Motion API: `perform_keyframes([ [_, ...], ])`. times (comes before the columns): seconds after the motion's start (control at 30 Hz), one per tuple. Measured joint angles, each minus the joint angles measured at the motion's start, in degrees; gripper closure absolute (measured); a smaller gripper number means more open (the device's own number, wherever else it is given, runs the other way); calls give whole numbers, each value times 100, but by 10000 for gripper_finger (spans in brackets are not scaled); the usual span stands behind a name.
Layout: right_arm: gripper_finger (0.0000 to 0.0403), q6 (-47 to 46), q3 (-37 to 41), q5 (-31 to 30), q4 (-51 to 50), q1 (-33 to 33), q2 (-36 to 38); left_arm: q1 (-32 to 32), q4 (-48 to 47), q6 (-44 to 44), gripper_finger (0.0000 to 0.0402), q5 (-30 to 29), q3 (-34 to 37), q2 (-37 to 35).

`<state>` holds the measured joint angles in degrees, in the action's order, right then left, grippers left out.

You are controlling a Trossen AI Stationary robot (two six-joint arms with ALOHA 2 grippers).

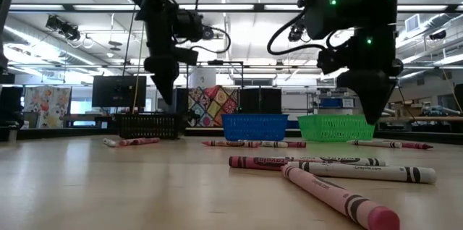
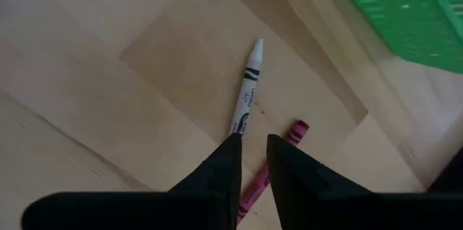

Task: Sort crayons
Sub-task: Put the white crayon into the green bin

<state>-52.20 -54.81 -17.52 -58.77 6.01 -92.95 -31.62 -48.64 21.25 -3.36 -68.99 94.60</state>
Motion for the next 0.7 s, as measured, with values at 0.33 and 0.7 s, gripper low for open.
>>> perform_keyframes([
  [0.33, 328, 346, 0, 416, 272, -47, 0, 657, -563, -588, 310, -4, -7, -654],
  [0.7, 328, 934, 0, 671, 386, -310, 0, 1969, -1049, -1369, 310, -2, -9, -852],
])
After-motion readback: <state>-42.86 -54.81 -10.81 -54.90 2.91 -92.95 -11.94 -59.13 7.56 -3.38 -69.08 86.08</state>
